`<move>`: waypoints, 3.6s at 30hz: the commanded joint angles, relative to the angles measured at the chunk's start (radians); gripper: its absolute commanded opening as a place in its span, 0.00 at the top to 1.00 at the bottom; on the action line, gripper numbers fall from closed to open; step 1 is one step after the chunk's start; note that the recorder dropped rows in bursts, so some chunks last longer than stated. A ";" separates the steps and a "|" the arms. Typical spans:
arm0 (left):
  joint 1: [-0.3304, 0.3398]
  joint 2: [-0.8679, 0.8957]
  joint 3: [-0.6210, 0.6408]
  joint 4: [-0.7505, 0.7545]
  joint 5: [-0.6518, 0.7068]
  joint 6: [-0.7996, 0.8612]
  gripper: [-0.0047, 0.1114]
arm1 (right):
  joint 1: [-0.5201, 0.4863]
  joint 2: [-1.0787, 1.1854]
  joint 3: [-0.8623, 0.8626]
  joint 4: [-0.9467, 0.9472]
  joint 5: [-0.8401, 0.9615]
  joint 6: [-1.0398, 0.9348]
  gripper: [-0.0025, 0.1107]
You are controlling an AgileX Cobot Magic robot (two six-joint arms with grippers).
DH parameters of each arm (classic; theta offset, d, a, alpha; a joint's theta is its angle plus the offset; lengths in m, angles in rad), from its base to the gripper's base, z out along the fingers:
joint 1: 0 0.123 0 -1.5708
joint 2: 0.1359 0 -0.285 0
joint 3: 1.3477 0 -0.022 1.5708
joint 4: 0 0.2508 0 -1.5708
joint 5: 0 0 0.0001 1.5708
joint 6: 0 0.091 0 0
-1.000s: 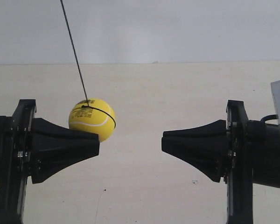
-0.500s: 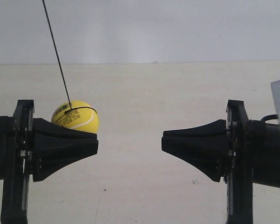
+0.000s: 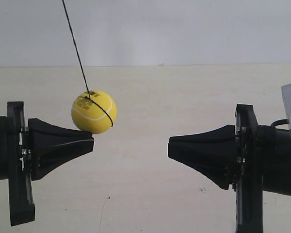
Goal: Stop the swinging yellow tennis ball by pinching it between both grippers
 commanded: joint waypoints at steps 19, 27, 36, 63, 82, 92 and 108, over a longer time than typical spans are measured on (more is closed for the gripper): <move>-0.002 -0.070 0.071 -0.055 -0.110 0.063 0.92 | 0.150 -0.001 -0.054 -0.059 0.086 0.079 0.98; -0.002 -0.070 0.071 -0.055 -0.110 0.061 0.92 | 0.150 -0.001 -0.054 -0.074 0.070 0.079 0.98; -0.002 -0.070 0.071 -0.003 -0.174 0.048 0.92 | 0.150 -0.001 -0.054 -0.074 0.074 0.079 0.98; -0.002 -0.216 0.074 0.055 0.035 -0.146 0.92 | 0.150 -0.001 -0.054 -0.036 0.061 0.064 0.98; -0.002 -0.111 0.074 0.073 -0.103 -0.117 0.92 | 0.150 -0.001 -0.054 -0.118 -0.012 0.177 0.98; -0.002 -0.111 0.074 0.073 -0.103 -0.113 0.92 | 0.337 -0.001 -0.113 -0.072 0.150 0.184 0.98; -0.002 -0.111 0.074 0.076 -0.096 -0.113 0.92 | 0.406 -0.001 -0.135 -0.042 0.322 0.174 0.98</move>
